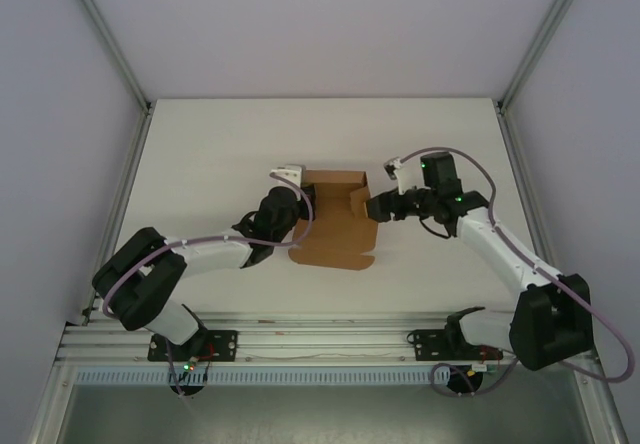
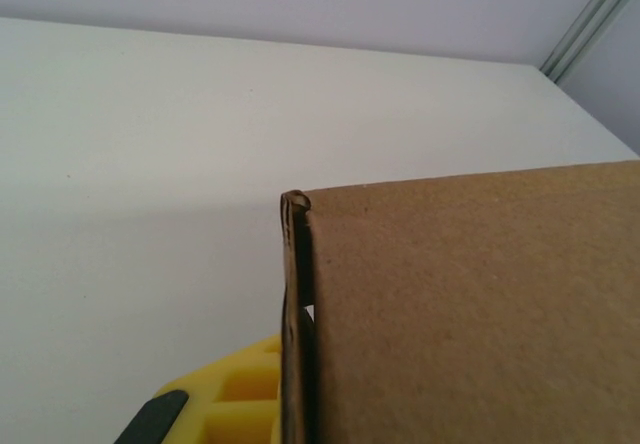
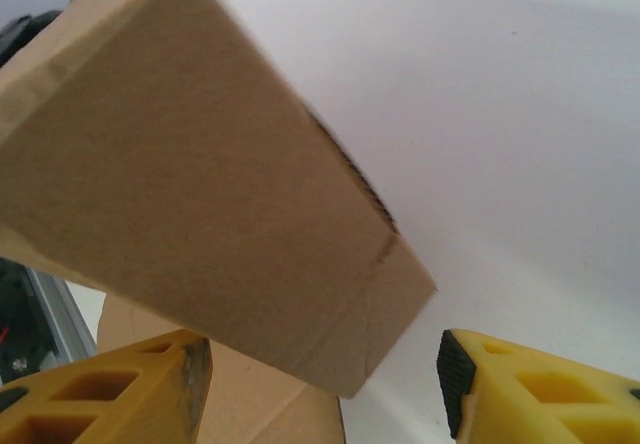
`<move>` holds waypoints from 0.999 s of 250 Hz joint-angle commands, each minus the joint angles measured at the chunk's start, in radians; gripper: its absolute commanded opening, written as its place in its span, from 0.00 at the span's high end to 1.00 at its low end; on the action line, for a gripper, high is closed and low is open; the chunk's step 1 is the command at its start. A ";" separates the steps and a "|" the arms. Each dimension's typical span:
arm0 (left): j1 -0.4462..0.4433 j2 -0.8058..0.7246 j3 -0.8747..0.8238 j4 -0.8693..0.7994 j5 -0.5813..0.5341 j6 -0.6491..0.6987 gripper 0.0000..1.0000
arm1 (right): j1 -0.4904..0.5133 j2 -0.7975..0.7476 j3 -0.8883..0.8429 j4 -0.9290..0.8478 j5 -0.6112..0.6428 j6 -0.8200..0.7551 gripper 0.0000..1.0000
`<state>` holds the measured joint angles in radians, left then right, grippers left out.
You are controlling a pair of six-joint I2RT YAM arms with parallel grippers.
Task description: Assemble paper box
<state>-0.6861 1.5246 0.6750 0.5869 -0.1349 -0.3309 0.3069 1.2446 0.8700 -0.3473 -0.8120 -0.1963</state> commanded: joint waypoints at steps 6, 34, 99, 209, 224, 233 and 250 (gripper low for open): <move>0.002 0.005 0.038 -0.043 -0.012 0.002 1.00 | 0.059 -0.003 0.040 0.055 0.185 -0.020 0.41; 0.001 0.008 0.047 -0.063 -0.019 -0.005 1.00 | 0.095 0.006 0.042 0.125 0.370 0.073 0.54; -0.010 0.027 0.093 -0.134 -0.021 -0.023 1.00 | 0.190 0.059 0.061 0.198 0.588 0.112 0.66; -0.068 0.075 0.193 -0.240 -0.095 -0.047 1.00 | 0.313 0.194 0.114 0.262 1.046 0.254 0.80; -0.072 0.077 0.203 -0.253 -0.098 -0.059 1.00 | 0.323 0.217 0.125 0.251 1.109 0.282 0.86; -0.073 0.077 0.208 -0.263 -0.104 -0.073 1.00 | 0.327 0.228 0.132 0.239 1.151 0.305 0.91; -0.073 0.073 0.218 -0.281 -0.110 -0.098 1.00 | 0.328 0.247 0.147 0.205 1.237 0.346 0.99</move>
<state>-0.7300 1.5940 0.8494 0.3412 -0.2680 -0.3767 0.6300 1.4631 0.9707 -0.1413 0.1936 0.0532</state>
